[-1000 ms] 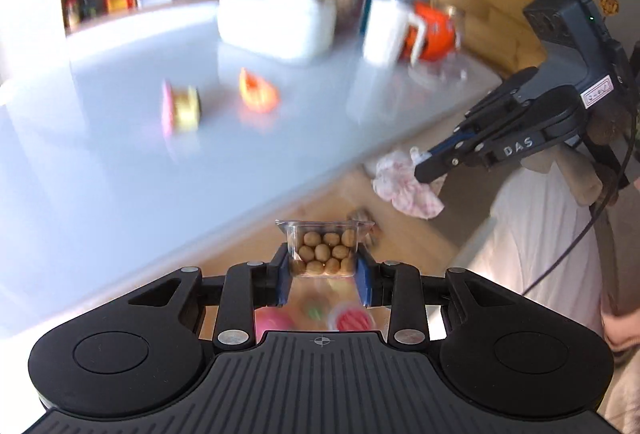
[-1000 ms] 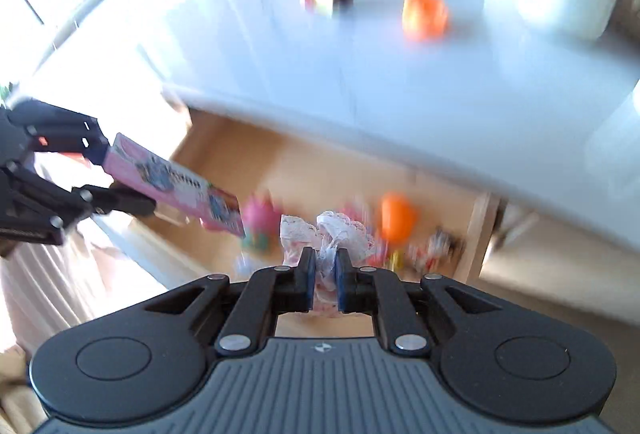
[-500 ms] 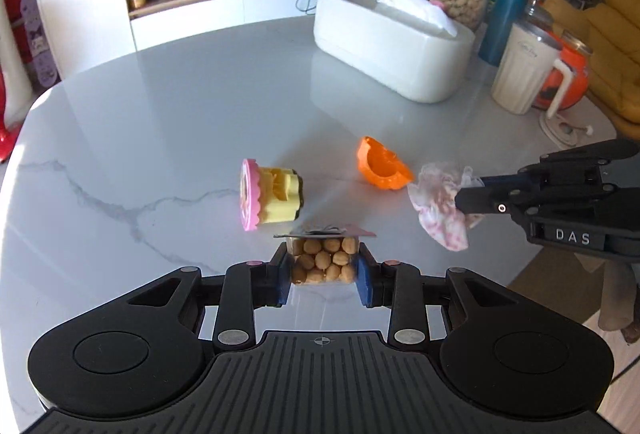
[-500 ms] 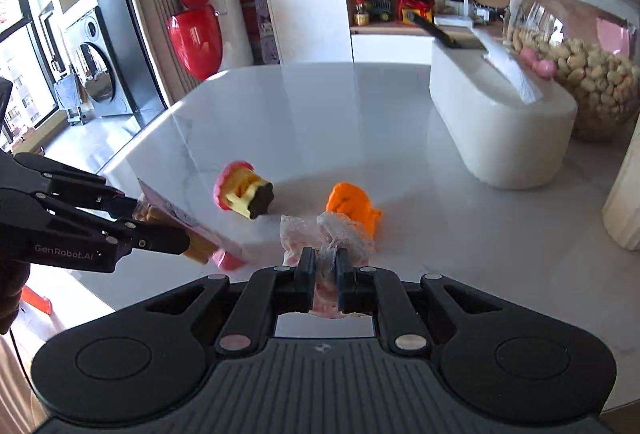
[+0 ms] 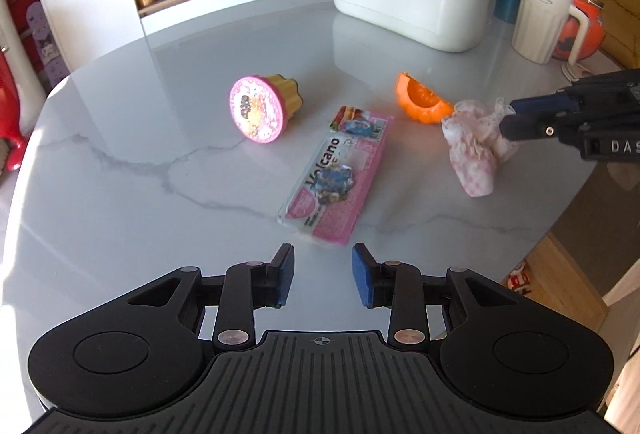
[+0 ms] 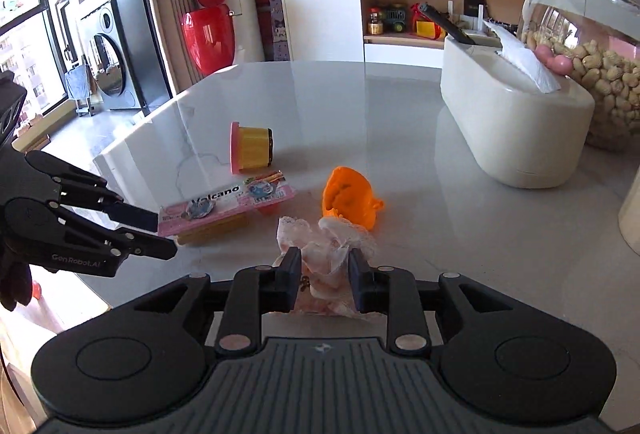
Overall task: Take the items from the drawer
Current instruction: 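Reach the left tool into the drawer toward the pink Hello Kitty toy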
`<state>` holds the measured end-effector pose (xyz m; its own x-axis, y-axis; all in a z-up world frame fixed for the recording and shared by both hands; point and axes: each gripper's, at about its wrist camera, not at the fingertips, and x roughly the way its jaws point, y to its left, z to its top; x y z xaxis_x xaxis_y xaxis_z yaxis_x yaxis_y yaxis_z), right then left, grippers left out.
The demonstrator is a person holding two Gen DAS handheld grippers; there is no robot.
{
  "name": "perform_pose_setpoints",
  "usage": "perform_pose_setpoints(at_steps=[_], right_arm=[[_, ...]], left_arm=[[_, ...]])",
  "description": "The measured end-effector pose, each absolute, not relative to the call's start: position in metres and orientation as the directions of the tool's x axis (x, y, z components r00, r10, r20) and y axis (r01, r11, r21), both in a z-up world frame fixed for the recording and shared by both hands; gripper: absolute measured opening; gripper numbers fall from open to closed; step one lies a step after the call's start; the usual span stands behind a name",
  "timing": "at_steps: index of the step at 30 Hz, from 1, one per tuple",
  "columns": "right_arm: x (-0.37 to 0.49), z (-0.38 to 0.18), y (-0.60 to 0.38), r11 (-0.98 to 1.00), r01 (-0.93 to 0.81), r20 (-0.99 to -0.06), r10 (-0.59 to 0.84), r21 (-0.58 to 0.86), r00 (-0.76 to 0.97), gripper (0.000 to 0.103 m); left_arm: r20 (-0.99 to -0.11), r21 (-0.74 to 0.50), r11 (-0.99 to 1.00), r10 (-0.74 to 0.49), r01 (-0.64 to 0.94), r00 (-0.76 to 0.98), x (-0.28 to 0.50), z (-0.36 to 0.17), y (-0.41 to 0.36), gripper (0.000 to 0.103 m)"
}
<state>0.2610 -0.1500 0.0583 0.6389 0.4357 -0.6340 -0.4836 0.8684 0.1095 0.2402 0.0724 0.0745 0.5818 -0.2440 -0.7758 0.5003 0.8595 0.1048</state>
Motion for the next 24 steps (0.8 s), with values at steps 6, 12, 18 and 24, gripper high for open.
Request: perform_pose_setpoints(at_steps=[6,12,18,24], right_arm=[[0.242,0.08,-0.174,0.865,-0.486,-0.59,0.459,0.127,0.664,0.029],[0.208,0.079,-0.205,0.86,-0.49,-0.632,0.462,0.145,0.623,0.039],[0.175,0.046,-0.227,0.872,-0.467,-0.712,0.423,0.15,0.561,0.043],[0.169,0.02,-0.255,0.918,-0.313,-0.715,0.387,0.243,0.582,0.047]], left_arm=[[-0.727,0.092,0.853,-0.295,0.513,0.62,0.2,0.104,0.097,0.036],[-0.78,0.072,0.688,-0.413,0.722,0.471,0.15,0.09,0.065,0.036],[-0.879,0.065,0.562,-0.359,0.825,0.314,0.133,0.024,0.008,0.036],[-0.878,0.181,0.41,-0.341,0.894,0.335,0.132,-0.015,-0.06,0.036]])
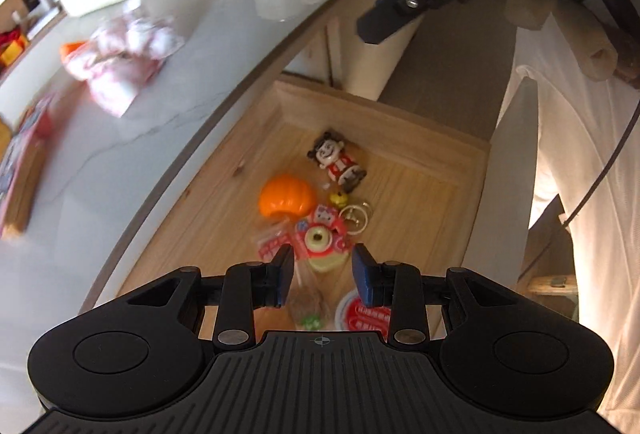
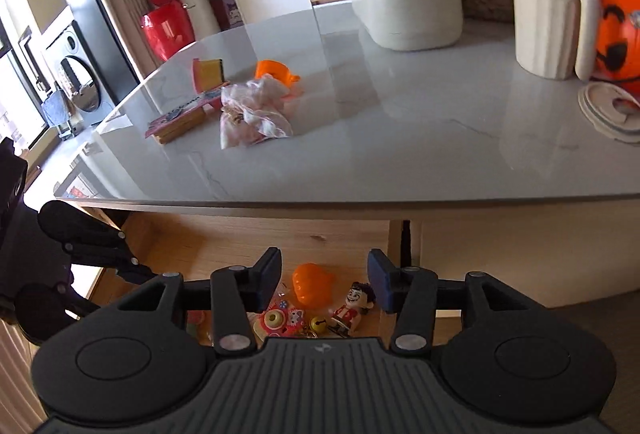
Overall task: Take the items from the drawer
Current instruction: 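Reach the left tool into the drawer toward the pink Hello Kitty toy, then open the left tool fingers over the pink Hello Kitty toy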
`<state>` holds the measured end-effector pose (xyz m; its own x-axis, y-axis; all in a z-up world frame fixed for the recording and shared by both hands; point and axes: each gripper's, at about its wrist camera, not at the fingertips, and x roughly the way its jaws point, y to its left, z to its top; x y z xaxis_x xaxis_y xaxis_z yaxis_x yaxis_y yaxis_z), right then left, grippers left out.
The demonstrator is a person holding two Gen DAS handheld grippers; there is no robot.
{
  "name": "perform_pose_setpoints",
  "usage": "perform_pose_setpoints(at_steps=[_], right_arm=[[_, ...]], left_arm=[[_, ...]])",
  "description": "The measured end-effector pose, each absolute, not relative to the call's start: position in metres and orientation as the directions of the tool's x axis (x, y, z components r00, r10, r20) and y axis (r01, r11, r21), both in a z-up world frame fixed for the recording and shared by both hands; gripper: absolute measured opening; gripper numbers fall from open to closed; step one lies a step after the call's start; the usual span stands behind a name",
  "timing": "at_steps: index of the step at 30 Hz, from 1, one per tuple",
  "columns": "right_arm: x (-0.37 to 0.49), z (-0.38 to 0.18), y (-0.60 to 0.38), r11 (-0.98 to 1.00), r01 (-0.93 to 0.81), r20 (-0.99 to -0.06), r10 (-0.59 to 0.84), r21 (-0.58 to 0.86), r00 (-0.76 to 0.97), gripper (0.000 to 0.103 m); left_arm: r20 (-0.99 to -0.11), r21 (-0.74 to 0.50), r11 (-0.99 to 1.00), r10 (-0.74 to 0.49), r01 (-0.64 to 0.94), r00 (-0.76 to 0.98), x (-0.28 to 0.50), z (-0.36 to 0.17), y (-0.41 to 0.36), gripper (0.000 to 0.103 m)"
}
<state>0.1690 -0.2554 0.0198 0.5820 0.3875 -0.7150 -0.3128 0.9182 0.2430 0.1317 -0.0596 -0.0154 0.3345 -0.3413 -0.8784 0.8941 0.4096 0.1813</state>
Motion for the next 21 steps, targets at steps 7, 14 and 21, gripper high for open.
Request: perform_pose_setpoints(at_steps=[7,14,21], right_arm=[[0.18,0.015,-0.268,0.938,-0.218,-0.719,0.348,0.271,0.602,0.047],[0.174,0.013,-0.267,0.947,-0.234,-0.719,0.32,0.221,0.616,0.047],[0.171,0.013,-0.266,0.95,-0.243,-0.717,0.307,0.195,0.625,0.047]], left_arm=[[-0.93,0.182,0.419,-0.222,0.89,0.294,0.16,-0.069,-0.108,0.037],[-0.938,0.192,0.484,-0.166,0.854,0.305,0.175,-0.096,-0.105,0.039],[-0.946,0.164,0.534,-0.155,0.83,0.286,0.187,-0.099,-0.108,0.044]])
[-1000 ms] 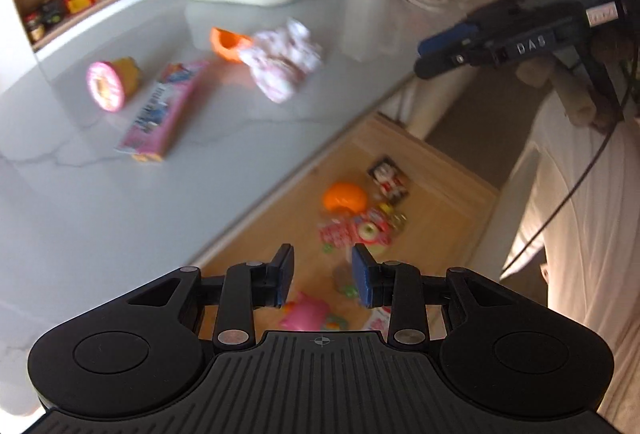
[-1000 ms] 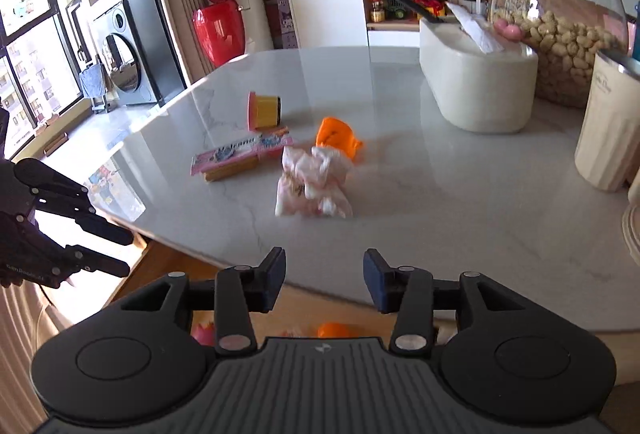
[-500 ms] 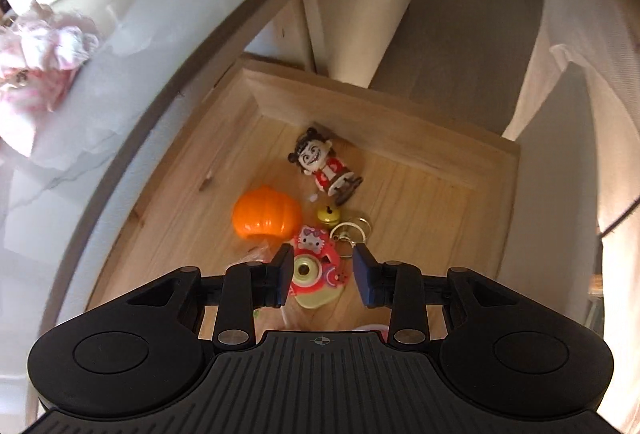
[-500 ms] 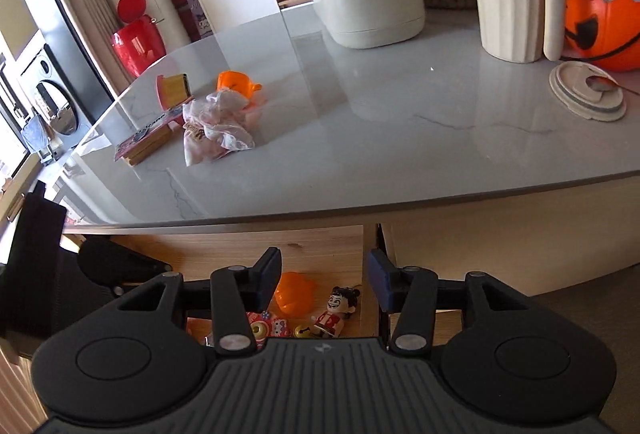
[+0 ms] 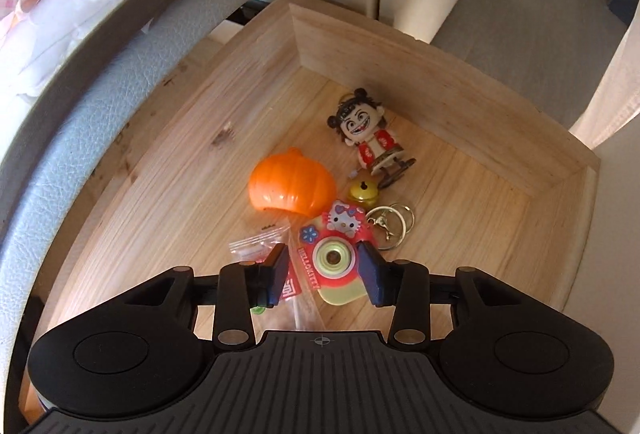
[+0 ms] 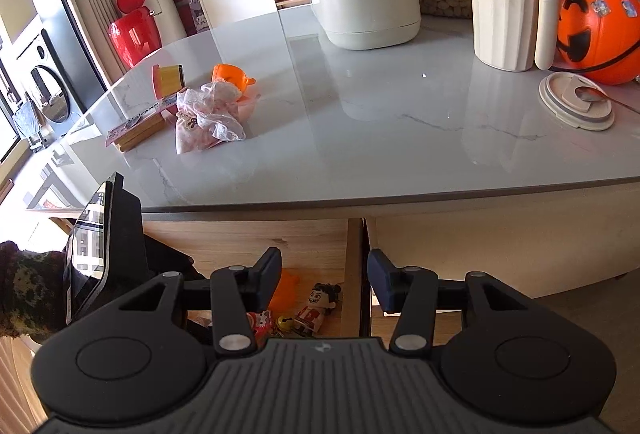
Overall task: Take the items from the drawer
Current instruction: 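Open the left tool fingers over the pink Hello Kitty toy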
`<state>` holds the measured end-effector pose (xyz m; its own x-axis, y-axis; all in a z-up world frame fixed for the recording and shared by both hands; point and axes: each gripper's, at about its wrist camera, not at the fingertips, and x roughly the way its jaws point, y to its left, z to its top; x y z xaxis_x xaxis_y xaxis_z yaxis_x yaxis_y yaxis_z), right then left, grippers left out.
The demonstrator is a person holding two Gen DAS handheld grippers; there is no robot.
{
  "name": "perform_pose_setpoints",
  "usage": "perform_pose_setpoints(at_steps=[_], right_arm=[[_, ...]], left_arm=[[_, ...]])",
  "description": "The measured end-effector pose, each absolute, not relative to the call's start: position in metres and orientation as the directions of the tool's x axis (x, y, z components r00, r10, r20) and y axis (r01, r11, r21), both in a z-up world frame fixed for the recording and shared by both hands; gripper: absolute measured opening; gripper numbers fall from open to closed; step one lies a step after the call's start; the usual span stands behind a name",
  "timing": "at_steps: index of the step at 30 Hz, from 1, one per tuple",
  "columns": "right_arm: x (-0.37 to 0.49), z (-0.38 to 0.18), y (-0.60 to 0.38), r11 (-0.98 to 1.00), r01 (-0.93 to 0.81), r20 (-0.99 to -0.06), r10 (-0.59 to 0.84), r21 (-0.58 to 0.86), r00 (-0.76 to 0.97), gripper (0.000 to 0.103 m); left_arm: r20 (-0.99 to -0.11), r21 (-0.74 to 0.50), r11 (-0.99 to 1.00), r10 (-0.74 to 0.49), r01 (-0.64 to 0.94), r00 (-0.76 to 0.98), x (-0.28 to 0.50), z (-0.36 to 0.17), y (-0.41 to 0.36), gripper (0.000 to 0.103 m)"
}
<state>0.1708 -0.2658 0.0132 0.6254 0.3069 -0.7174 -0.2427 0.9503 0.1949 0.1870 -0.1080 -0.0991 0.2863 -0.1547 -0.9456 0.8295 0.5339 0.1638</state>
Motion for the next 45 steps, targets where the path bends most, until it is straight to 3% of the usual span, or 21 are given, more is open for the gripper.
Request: perform_pose_setpoints(at_steps=[3,7,11,12,25,36,40,45], right_arm=[[0.17,0.013,-0.263,0.951,-0.251,-0.717,0.301,0.18,0.628,0.047],[0.169,0.012,-0.261,0.953,-0.256,-0.721,0.292,0.164,0.628,0.048],[0.17,0.011,-0.26,0.956,-0.251,-0.728,0.28,0.152,0.626,0.048],[0.169,0.011,-0.259,0.957,-0.251,-0.729,0.274,0.144,0.627,0.048],[0.17,0.008,-0.256,0.959,-0.254,-0.734,0.261,0.124,0.627,0.048],[0.176,0.011,-0.281,0.946,-0.172,-0.712,0.321,0.275,0.624,0.048],[0.175,0.01,-0.276,0.95,-0.183,-0.719,0.31,0.251,0.622,0.048],[0.175,0.009,-0.274,0.953,-0.185,-0.723,0.303,0.24,0.621,0.048]], left_arm=[[-0.946,0.147,0.531,-0.17,0.835,0.275,0.185,-0.1,-0.109,0.036],[-0.952,0.061,0.544,-0.22,0.837,0.212,0.188,-0.1,-0.109,0.039],[-0.951,0.081,0.586,-0.196,0.807,0.237,0.194,-0.103,-0.109,0.064],[-0.951,0.089,0.587,-0.189,0.804,0.244,0.195,-0.103,-0.108,0.066],[-0.946,0.028,0.487,-0.269,0.873,0.18,0.185,-0.108,-0.119,0.063],[-0.953,0.019,0.433,-0.263,0.901,0.147,0.172,-0.096,-0.105,0.061],[-0.963,0.013,0.488,-0.23,0.873,0.143,0.171,-0.094,-0.108,0.061],[-0.971,-0.091,0.619,-0.229,0.78,0.068,0.188,-0.1,-0.125,0.062]])
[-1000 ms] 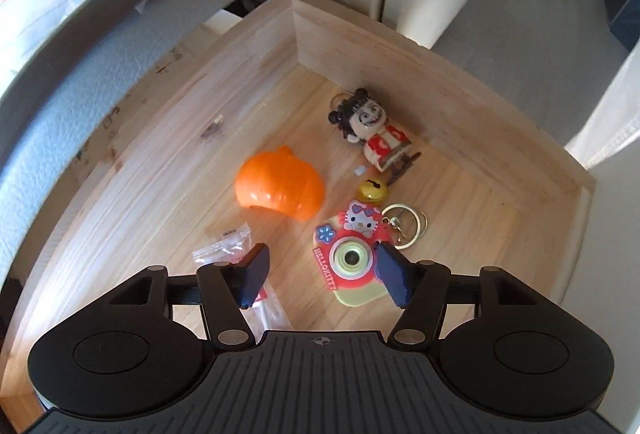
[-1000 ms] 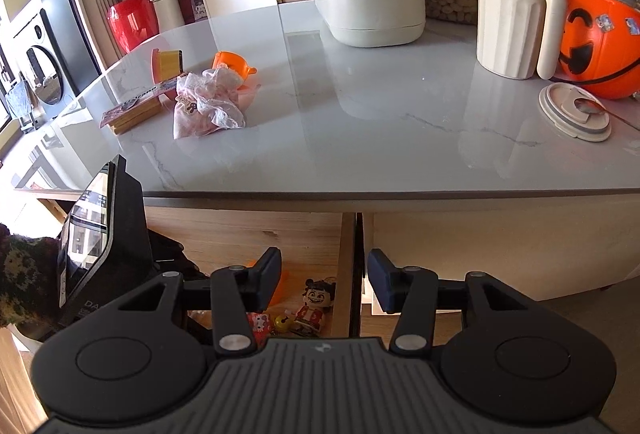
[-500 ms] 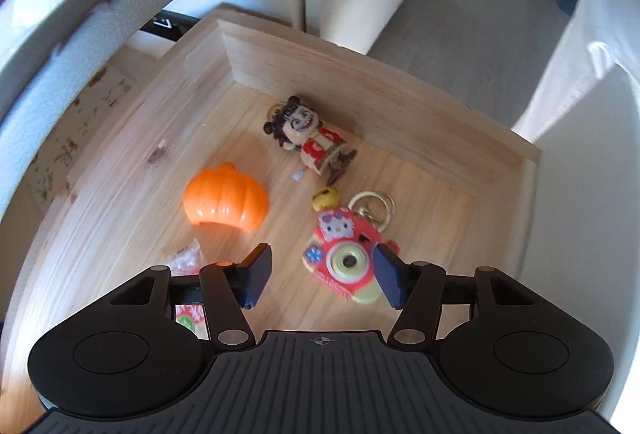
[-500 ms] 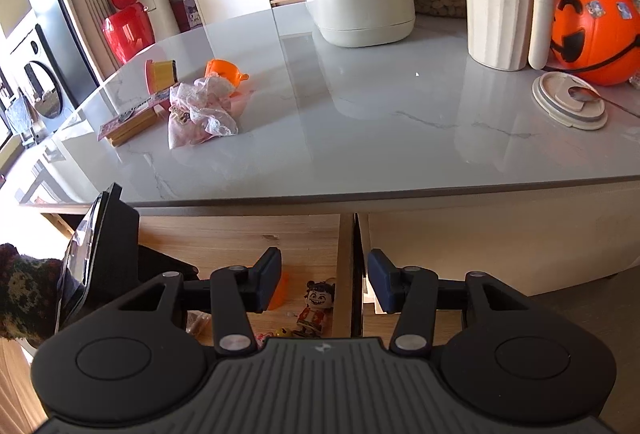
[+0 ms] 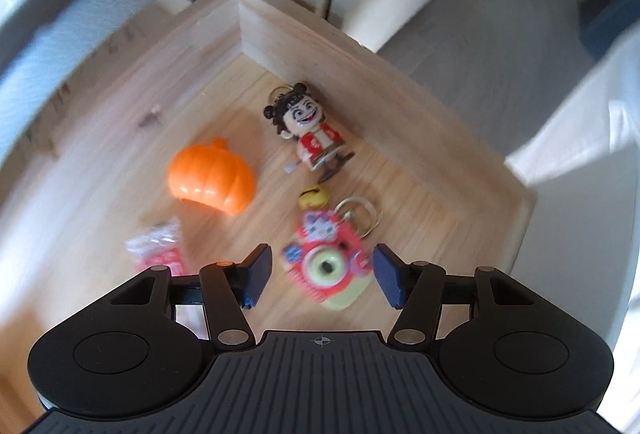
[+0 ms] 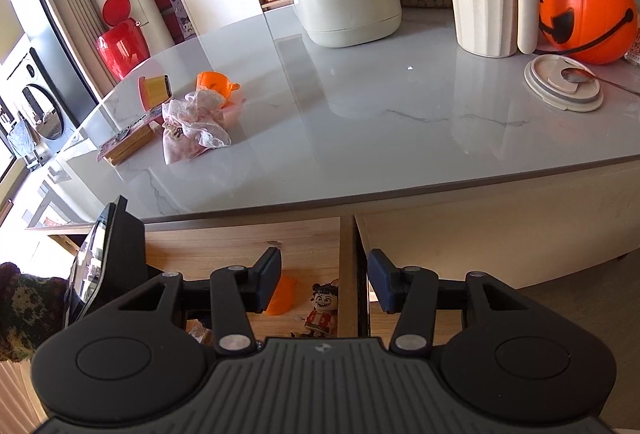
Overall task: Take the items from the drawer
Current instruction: 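Open the left tool fingers over the pink Hello Kitty toy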
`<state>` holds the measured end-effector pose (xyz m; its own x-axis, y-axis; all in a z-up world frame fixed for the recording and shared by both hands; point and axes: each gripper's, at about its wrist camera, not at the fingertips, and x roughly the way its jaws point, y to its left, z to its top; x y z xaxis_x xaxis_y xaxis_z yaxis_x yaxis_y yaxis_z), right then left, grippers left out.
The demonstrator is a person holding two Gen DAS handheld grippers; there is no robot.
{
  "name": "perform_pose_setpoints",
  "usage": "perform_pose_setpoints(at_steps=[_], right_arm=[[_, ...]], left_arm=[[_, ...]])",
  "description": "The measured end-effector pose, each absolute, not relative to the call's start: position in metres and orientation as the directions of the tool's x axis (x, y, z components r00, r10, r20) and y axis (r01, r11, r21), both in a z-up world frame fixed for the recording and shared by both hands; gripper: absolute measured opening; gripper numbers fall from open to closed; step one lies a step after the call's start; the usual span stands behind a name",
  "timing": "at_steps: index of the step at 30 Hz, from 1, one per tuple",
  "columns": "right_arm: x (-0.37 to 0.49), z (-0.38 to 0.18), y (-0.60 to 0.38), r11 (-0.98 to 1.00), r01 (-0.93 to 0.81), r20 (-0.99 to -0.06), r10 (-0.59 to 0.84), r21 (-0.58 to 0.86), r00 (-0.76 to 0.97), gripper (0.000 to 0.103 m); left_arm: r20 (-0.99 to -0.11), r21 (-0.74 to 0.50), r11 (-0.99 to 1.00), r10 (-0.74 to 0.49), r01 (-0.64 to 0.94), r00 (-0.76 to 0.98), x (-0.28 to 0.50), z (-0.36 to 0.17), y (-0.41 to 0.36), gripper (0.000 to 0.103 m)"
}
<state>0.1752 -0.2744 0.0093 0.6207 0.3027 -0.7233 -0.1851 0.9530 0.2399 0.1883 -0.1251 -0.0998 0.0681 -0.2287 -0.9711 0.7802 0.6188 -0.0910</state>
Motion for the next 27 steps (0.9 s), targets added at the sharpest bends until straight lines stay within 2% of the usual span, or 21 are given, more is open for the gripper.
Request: perform_pose_setpoints(at_steps=[6,10,18,21,24,27], right_arm=[[0.175,0.008,-0.274,0.955,-0.186,-0.725,0.297,0.232,0.621,0.048],[0.175,0.008,-0.275,0.955,-0.184,-0.726,0.296,0.231,0.621,0.048],[0.174,0.008,-0.272,0.961,-0.188,-0.723,0.277,0.204,0.633,0.048],[0.168,0.016,-0.272,0.956,-0.218,-0.685,0.294,0.197,0.667,0.048],[0.16,0.029,-0.271,0.936,-0.294,-0.641,0.347,0.192,0.685,0.06],[0.169,0.026,-0.26,0.921,-0.363,-0.708,0.353,0.146,0.611,0.062]], left_arm=[[-0.989,0.015,0.61,-0.105,0.792,0.1,0.182,-0.112,-0.151,0.064],[-0.996,0.01,0.621,-0.063,0.783,0.063,0.185,-0.121,-0.151,0.061],[-0.995,-0.03,0.684,-0.09,0.729,0.043,0.195,-0.119,-0.147,0.059],[-0.992,-0.084,0.693,-0.129,0.716,0.009,0.199,-0.108,-0.135,0.058],[-0.975,-0.093,0.672,-0.21,0.735,0.068,0.188,-0.072,-0.107,0.056],[-0.947,-0.096,0.661,-0.291,0.744,0.137,0.167,-0.034,-0.063,0.05]])
